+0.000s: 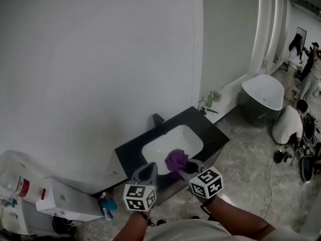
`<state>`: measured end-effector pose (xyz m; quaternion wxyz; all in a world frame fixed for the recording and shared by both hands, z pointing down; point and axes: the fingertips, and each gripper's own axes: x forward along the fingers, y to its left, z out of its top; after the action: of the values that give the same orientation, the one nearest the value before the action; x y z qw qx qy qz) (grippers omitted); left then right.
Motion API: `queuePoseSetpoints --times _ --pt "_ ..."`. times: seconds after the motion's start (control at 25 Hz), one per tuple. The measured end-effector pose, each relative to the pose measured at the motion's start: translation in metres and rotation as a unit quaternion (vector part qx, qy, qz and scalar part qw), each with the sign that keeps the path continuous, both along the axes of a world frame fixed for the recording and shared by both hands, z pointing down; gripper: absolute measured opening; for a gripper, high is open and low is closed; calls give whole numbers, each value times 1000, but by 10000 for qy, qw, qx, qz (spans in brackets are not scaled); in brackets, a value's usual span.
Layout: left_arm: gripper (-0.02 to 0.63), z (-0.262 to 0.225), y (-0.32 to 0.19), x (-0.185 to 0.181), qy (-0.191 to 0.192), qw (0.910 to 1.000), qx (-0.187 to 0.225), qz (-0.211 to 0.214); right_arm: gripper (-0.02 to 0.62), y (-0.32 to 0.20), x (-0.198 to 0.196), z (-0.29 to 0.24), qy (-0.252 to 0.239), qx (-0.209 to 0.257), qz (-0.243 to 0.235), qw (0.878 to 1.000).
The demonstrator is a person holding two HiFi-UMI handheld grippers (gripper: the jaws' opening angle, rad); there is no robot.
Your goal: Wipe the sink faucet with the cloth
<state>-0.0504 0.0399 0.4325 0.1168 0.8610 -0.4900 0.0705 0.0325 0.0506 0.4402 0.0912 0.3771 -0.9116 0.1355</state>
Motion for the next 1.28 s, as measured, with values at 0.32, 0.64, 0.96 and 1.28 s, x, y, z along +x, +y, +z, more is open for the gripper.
queuePoseSetpoints --times 0.32,0.64,0.96,1.28 --pt "8 1 1 4 -9 10000 -43 -19 83 -2 6 4 -48 -81 0 10000" --pt "8 22 0 20 -24 9996 -258 -65 84 -1 25 29 -136 -362 -20 9993" --pt "8 45 1 43 46 9985 -498 -236 86 2 56 55 -271 -610 -162 9976" --pt "8 60 -25 38 149 9977 -624 -208 86 -29 48 68 -317 -790 -195 9962"
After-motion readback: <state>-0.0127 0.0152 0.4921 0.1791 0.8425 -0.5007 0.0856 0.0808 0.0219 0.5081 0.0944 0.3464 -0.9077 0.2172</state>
